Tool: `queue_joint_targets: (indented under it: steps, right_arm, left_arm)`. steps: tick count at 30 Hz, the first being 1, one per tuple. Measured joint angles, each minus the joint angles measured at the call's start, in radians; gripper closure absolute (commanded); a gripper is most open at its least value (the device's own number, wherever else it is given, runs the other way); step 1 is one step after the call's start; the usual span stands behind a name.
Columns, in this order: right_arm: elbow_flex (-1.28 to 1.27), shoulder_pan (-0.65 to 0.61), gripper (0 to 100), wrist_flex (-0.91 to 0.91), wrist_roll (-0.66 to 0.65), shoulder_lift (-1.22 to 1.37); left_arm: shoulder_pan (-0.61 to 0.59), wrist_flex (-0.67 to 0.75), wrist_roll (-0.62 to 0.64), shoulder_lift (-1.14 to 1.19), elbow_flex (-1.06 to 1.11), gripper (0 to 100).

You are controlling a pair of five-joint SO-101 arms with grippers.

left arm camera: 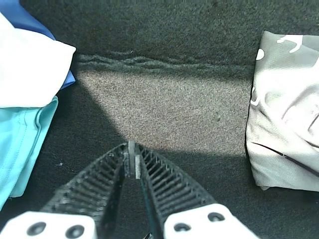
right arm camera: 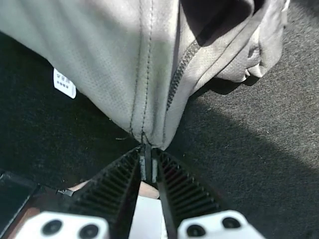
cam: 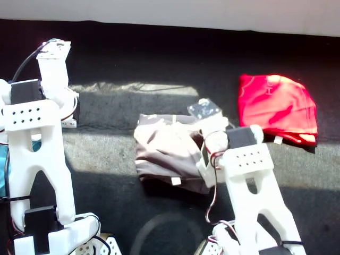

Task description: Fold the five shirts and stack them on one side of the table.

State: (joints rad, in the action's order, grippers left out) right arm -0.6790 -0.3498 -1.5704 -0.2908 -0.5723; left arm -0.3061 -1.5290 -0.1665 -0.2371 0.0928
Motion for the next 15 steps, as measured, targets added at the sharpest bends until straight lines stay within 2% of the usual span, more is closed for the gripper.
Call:
queue_joint_targets:
  steps: [10, 15]
  right_arm:
    - [-0.110, 0.028, 98.1, 0.012, -0.011, -0.044]
    - [-0.112, 0.094, 83.6, 0.003, -0.057, -0.044]
  left_arm:
    - [0.000, 0.020, 0.000, 0.000, 0.000, 99]
    - [0.000, 0.020, -0.023, 0.000, 0.000, 99]
